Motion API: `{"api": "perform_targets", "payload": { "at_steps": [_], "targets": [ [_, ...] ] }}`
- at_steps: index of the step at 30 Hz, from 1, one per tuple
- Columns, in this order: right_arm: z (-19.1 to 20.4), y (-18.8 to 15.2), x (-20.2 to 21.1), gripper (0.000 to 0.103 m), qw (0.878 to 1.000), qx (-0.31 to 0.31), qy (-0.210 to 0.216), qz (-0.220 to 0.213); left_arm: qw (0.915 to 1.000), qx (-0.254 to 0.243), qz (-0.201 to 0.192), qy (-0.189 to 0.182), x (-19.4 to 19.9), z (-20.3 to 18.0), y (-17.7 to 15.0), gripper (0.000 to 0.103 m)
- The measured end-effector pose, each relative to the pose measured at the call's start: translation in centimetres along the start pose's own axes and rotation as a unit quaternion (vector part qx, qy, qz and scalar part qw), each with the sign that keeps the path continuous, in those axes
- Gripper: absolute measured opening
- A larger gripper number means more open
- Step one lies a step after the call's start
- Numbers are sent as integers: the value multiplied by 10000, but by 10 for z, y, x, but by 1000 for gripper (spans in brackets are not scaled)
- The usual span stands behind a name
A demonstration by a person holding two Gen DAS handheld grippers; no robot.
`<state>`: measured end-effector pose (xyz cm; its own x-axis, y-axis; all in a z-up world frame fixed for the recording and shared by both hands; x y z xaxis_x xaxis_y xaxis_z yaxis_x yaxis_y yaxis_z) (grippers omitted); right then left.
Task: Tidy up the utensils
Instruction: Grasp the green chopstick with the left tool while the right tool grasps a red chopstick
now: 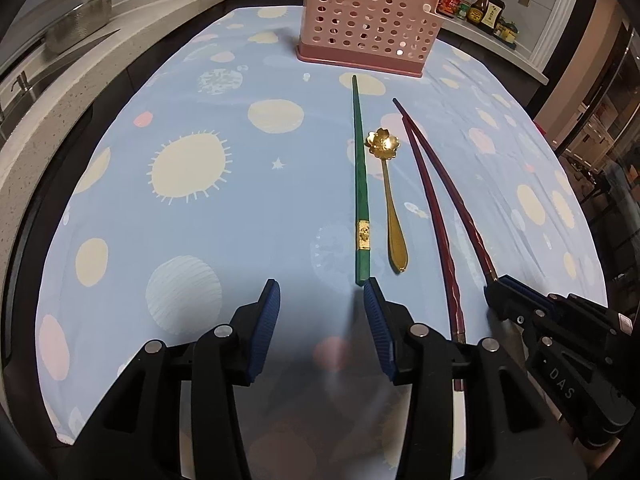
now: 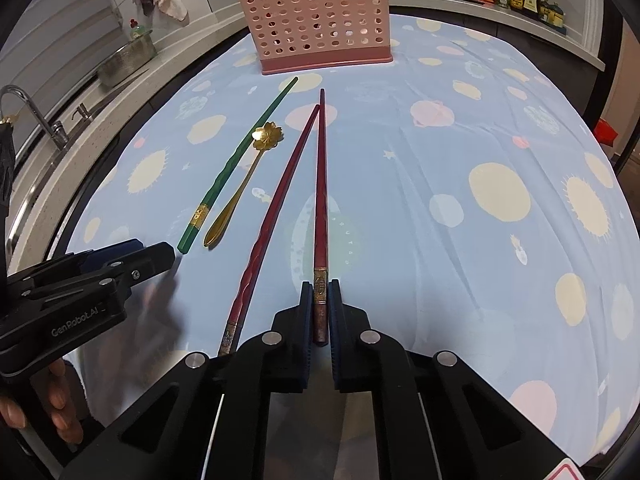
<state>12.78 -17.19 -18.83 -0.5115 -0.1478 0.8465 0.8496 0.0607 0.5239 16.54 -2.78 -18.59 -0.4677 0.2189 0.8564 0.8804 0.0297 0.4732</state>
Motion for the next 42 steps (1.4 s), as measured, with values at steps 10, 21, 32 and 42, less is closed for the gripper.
{"api": "perform_targets", "payload": {
  "at_steps": [10, 21, 32, 42],
  "targets": [
    [-4, -2, 1, 7, 9999, -109, 10, -7, 9999, -88, -61, -65, -11, -12, 11, 41],
    [-4, -2, 1, 7, 9999, -126, 27, -8, 9997, -140, -172, 34, -19, -16, 20, 38],
    [-5, -2, 0, 7, 9999, -133, 33, -10, 9994, -287, -207, -67, -18, -21, 18, 7],
    [-5, -2, 9, 7, 9998, -175, 65, -109, 9995, -93, -255, -190, -1, -13, 16, 7]
  ]
}}
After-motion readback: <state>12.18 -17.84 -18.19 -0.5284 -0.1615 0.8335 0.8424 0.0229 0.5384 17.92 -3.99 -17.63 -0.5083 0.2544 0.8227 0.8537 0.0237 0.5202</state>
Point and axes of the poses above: each gripper's, at about its wrist camera, not at the fingertips, and x roughly against the way its jaws point, z to its left, y to its top, the point moved 8 cm from there along -x, roughly the way its jaws point, and after that the axes turned 9 degrees about x, right-handed, at the moved point
